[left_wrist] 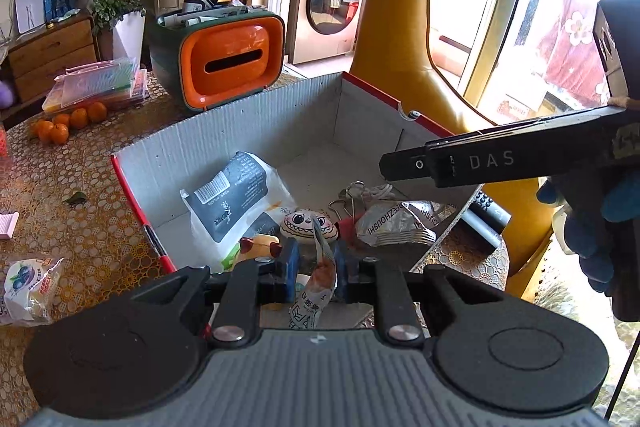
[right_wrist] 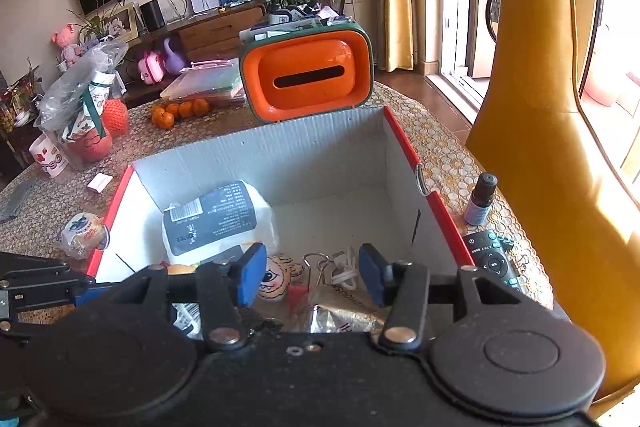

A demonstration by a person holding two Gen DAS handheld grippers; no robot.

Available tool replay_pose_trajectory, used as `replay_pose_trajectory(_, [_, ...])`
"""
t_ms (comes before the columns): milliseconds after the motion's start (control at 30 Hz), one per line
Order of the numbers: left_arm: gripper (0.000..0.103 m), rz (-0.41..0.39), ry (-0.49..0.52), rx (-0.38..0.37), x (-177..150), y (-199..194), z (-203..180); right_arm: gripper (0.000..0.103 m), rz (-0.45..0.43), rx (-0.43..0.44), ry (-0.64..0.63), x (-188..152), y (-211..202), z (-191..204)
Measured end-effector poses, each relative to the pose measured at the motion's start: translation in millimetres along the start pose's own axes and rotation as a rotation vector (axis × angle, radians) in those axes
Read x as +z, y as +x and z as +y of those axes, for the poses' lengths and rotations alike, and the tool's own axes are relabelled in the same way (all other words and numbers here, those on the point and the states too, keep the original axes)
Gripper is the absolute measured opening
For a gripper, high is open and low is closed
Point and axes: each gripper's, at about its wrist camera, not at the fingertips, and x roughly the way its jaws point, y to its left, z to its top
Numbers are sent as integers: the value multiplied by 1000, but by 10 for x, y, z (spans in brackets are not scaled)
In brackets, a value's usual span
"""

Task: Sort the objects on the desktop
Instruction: 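Open the right tool to drop the cable while the left tool releases the drink pouch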

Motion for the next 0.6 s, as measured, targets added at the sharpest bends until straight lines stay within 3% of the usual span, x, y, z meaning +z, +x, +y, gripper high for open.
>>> replay_pose_trajectory(67, [18, -19, -12, -7, -15, -98, 31, 53, -6, 11, -7, -6, -64, 60])
replay_pose_trajectory(133, [18, -39, -14, -4, -38, -202, 54, 65, -16, 17, -10, -18, -129, 118])
replay_pose_trajectory(200, [21, -52, -18, -7, -68, -291, 84, 68, -33, 25, -9, -32, -202, 179])
replay_pose_trajectory(267, [30, -69, -22, -8, -113, -389, 124, 68, -37, 36, -8, -39, -255, 250])
replay_pose_trajectory(300, [39, -76, -22, -6, -134, -432, 142, 69, -40, 41, -8, -47, -282, 288])
replay_pose_trajectory(333, [54, -83, -22, -5, -158, -472, 160, 71, -45, 46, -9, -53, -310, 328])
replay_pose_trajectory(400, [65, -107, -16, 5, -207, -560, 192, 73, -53, 62, -12, -71, -367, 426])
replay_pose_trajectory(600, [65, -121, -45, 28, -355, -767, 357, 78, -62, 84, -22, -122, -456, 703])
